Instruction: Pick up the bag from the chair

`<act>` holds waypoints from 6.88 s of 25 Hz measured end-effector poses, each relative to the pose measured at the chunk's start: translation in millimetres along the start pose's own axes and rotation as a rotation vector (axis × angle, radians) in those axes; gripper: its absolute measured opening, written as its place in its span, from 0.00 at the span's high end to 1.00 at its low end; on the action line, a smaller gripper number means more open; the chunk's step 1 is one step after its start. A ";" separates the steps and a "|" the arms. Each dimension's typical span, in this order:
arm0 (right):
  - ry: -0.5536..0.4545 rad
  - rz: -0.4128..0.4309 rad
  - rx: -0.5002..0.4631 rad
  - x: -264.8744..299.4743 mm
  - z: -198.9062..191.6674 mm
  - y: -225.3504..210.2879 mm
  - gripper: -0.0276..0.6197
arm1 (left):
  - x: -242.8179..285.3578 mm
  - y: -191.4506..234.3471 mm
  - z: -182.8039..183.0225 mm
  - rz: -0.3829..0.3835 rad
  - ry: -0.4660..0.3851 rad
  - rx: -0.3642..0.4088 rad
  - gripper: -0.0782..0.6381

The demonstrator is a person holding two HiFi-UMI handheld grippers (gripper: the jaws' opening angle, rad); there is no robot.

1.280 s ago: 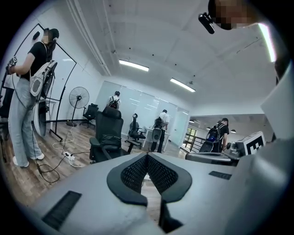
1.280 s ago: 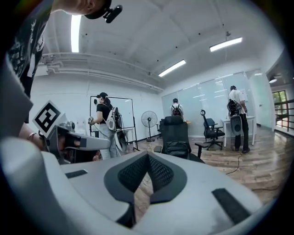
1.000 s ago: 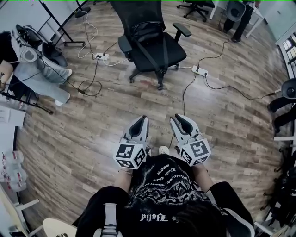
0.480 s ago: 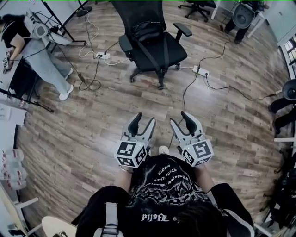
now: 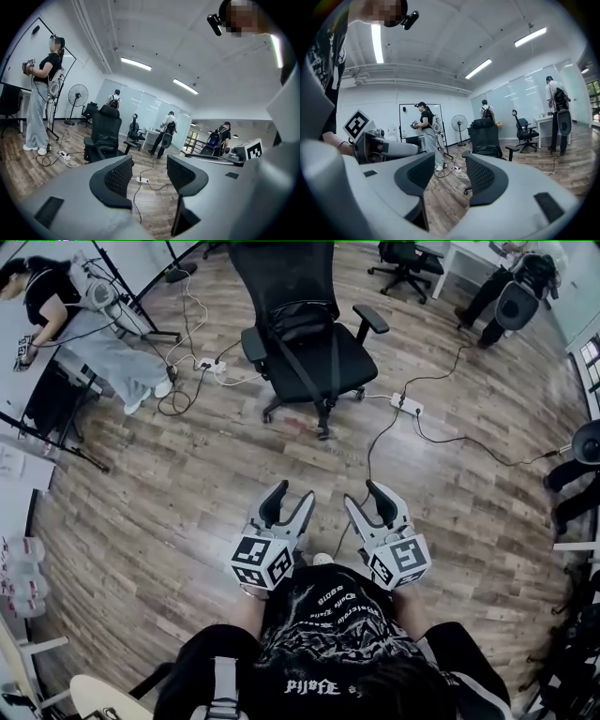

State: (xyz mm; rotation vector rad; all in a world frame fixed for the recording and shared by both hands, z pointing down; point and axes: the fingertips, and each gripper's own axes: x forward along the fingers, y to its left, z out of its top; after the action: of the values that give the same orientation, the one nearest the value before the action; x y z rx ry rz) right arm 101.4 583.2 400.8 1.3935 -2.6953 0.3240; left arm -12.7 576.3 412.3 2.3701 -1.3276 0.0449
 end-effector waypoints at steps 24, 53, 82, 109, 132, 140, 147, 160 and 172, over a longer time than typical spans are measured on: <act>0.025 -0.090 0.047 260.9 33.7 -68.6 0.64 | 177.2 188.9 101.7 -0.087 0.053 0.075 0.56; 0.126 -0.009 0.044 489.6 69.2 -274.4 0.64 | 443.2 319.1 172.6 -0.002 0.105 0.041 0.56; 0.233 0.258 -0.090 630.9 117.1 -492.1 0.64 | 661.1 358.9 225.1 0.255 0.133 0.033 0.56; 0.545 0.342 -0.404 874.2 34.7 -555.0 0.64 | 797.9 593.2 171.7 0.083 0.538 0.247 0.56; 0.839 0.590 -0.693 974.4 -132.8 -624.5 0.64 | 865.3 683.6 46.0 0.073 0.924 0.425 0.56; 0.849 0.623 -0.709 986.8 -162.0 -631.6 0.64 | 864.8 702.5 7.8 0.087 1.043 0.461 0.57; 0.838 0.615 -0.722 990.6 -164.5 -636.0 0.90 | 868.0 701.8 8.7 0.100 1.011 0.423 0.77; 0.798 0.593 -0.727 970.5 -138.4 -627.9 0.93 | 855.0 680.9 27.8 0.117 0.959 0.378 0.79; 0.836 0.615 -0.739 902.4 -91.1 -605.8 0.93 | 817.8 626.9 65.4 0.048 0.953 0.401 0.79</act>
State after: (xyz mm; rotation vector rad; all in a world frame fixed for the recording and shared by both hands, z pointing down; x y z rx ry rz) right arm 70.2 -453.8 737.1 0.1357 -2.0710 -0.0682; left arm -94.9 -394.0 755.5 2.0921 -0.9195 1.3670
